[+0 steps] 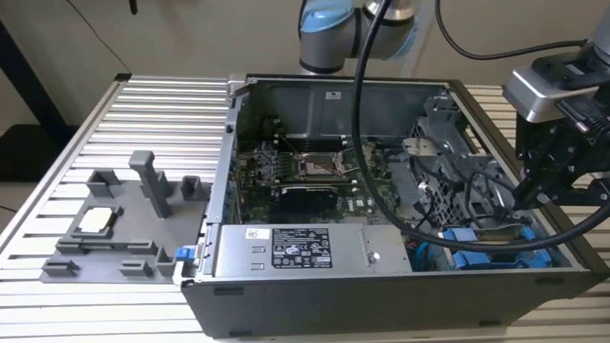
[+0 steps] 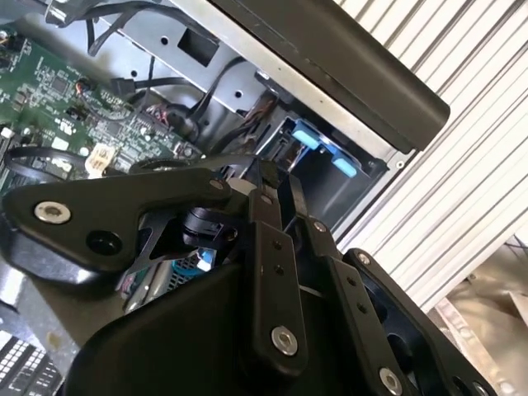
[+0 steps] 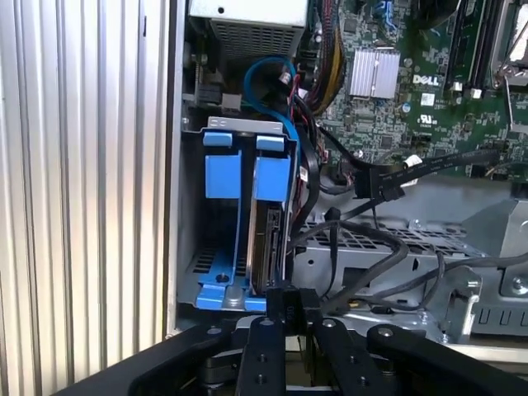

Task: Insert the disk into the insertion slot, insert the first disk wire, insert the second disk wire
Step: 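Insert the first disk wire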

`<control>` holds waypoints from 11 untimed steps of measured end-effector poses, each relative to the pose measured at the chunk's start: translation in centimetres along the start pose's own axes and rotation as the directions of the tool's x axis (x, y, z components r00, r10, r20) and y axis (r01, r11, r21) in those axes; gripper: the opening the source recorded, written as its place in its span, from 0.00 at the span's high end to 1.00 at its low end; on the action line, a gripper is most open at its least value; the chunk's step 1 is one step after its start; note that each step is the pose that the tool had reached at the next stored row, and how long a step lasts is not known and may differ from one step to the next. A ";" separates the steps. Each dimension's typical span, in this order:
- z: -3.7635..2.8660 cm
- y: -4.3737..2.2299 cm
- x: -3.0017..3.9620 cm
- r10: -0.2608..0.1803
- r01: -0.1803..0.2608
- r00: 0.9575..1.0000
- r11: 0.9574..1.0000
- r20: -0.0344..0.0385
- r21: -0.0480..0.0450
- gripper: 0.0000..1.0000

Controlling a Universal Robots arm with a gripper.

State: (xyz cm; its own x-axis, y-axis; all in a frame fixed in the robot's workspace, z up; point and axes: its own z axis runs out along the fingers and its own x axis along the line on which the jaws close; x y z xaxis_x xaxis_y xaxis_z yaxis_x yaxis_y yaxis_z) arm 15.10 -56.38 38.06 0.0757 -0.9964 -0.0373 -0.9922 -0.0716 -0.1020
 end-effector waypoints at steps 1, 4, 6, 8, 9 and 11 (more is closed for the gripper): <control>0.04 -0.14 0.04 0.001 -0.001 1.000 1.000 0.001 -0.012 0.81; 0.15 -0.59 0.16 0.002 -0.002 1.000 0.999 0.003 -0.042 0.81; 0.23 -0.82 0.25 0.003 -0.002 1.000 0.999 0.004 -0.054 0.81; 0.34 -0.83 0.27 0.016 -0.015 1.000 0.998 0.003 -0.056 0.81; 0.40 -0.83 0.27 0.032 -0.032 0.999 0.998 0.001 -0.055 0.81; 0.55 -0.81 0.28 0.069 -0.069 0.998 0.996 -0.003 -0.054 0.81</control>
State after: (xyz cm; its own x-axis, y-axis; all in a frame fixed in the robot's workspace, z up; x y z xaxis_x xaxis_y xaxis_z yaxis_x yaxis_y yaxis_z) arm 15.99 -56.58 37.59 0.0072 -0.9991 -0.0415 -0.9989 -0.0053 -0.0457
